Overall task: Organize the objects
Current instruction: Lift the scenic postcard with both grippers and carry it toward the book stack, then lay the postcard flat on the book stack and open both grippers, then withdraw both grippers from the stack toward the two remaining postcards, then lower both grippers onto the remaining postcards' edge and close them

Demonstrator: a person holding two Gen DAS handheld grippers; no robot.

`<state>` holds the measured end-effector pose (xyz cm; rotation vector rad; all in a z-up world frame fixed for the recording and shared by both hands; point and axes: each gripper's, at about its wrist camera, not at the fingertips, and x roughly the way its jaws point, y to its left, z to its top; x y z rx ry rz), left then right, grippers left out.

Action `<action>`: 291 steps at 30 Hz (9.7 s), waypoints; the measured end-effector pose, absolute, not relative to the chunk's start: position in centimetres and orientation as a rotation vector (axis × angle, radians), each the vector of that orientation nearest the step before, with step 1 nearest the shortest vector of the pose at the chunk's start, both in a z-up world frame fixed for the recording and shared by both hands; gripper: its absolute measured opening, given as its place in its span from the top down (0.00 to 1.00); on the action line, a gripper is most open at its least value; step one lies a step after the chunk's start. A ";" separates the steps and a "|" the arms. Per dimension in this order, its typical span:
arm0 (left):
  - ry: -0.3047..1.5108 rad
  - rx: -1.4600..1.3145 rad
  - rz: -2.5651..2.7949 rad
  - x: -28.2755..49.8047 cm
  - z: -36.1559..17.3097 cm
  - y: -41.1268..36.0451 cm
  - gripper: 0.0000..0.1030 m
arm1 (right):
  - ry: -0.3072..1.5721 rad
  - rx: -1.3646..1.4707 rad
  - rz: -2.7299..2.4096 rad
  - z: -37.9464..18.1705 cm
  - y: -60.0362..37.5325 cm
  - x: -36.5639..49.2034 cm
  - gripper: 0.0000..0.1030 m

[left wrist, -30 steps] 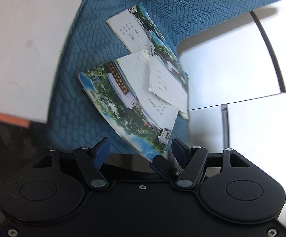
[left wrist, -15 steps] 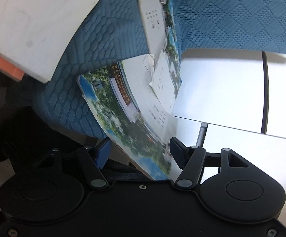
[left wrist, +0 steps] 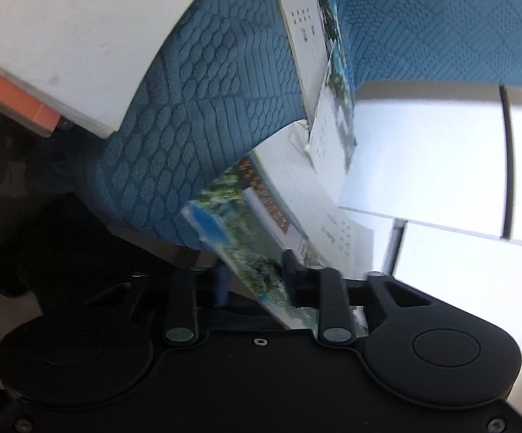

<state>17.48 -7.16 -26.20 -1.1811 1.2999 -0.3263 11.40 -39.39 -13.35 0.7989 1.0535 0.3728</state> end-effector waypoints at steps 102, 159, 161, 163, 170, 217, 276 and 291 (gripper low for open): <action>1.083 -0.891 -0.021 13.7 -18.2 13.8 0.94 | 1.126 0.191 0.582 -12.9 -14.7 13.5 0.95; 0.746 -0.437 -0.076 8.3 2.4 8.7 0.05 | 0.760 0.152 0.572 3.9 -21.2 7.9 0.72; 0.732 -0.430 -0.086 7.9 2.8 8.3 0.02 | 0.755 0.149 0.562 4.0 -21.6 7.5 0.72; 0.722 -0.436 -0.101 7.6 2.9 8.1 0.01 | 0.748 0.139 0.537 3.8 -22.0 7.2 0.71; 0.754 -0.411 -0.122 7.7 1.6 6.6 0.01 | 0.756 0.133 0.450 1.7 -23.6 7.3 0.17; 0.774 -0.323 -0.255 8.7 1.0 -4.0 0.01 | 0.784 0.168 0.323 -1.2 -31.6 7.8 0.17; 0.935 -0.357 -0.241 21.6 -8.5 -13.6 0.01 | 0.865 0.449 0.136 -10.3 -43.6 17.6 0.17; 1.080 -0.378 -0.321 27.3 -16.7 -18.0 0.24 | 0.893 0.536 0.142 -15.4 -46.1 22.6 0.17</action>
